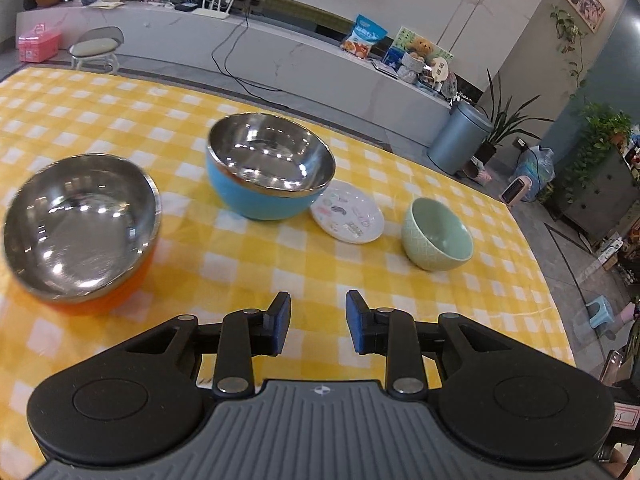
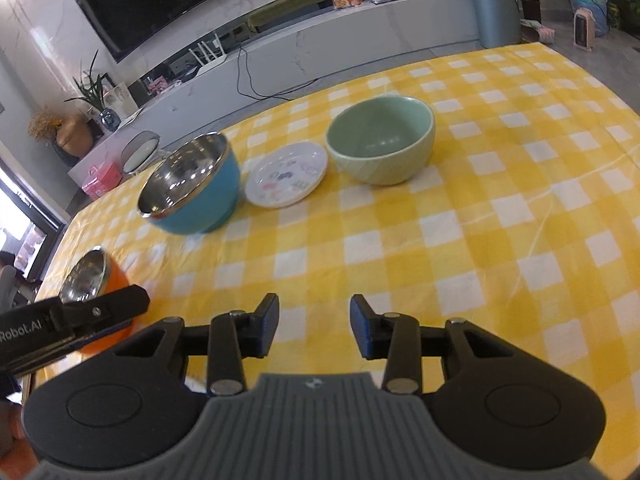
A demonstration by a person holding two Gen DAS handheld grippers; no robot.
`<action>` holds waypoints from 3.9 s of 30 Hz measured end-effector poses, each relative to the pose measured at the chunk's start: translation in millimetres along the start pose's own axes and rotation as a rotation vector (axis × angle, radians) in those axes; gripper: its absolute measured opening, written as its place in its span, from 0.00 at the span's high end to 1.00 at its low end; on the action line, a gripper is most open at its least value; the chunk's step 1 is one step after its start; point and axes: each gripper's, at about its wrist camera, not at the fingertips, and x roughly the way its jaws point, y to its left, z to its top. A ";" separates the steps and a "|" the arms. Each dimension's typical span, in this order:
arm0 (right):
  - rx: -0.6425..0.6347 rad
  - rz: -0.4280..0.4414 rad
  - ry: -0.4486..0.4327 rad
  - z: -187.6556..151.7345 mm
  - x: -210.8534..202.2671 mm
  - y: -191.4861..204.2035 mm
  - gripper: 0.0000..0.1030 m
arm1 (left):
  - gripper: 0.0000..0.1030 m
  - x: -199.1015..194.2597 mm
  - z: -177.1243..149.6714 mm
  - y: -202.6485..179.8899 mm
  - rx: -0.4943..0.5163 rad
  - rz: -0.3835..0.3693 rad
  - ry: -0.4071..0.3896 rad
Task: Organize plates and bowls
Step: 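Move the left gripper to the small white saucer and close on its rim, then lift the saucer with the left gripper and carry it to the vine-pattern plate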
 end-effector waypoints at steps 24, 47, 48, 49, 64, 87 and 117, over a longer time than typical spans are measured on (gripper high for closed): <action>0.271 0.058 -0.077 56.5 74.1 -23.3 0.62 | 0.56 105.0 37.2 4.0 -0.193 -0.011 -0.046; 0.254 0.051 -0.095 63.5 92.1 -20.6 0.61 | 0.98 138.0 43.7 -9.2 -0.162 0.098 -0.018; 0.256 0.053 -0.096 63.8 91.7 -20.7 0.61 | 0.98 136.4 43.2 -8.3 -0.162 0.097 -0.017; 0.257 0.056 -0.097 63.9 90.2 -20.4 0.61 | 0.99 134.5 42.7 -7.6 -0.160 0.097 -0.014; 0.235 0.039 -0.053 55.2 83.7 -23.7 0.79 | 0.99 115.4 33.5 -3.9 -0.077 0.057 0.086; 0.112 0.070 -0.042 26.0 24.2 -0.8 1.00 | 0.99 33.8 17.6 -18.7 0.005 0.091 0.039; -0.026 0.249 0.003 -68.8 -74.8 39.7 0.99 | 0.99 -88.0 -52.8 20.3 0.005 0.076 0.001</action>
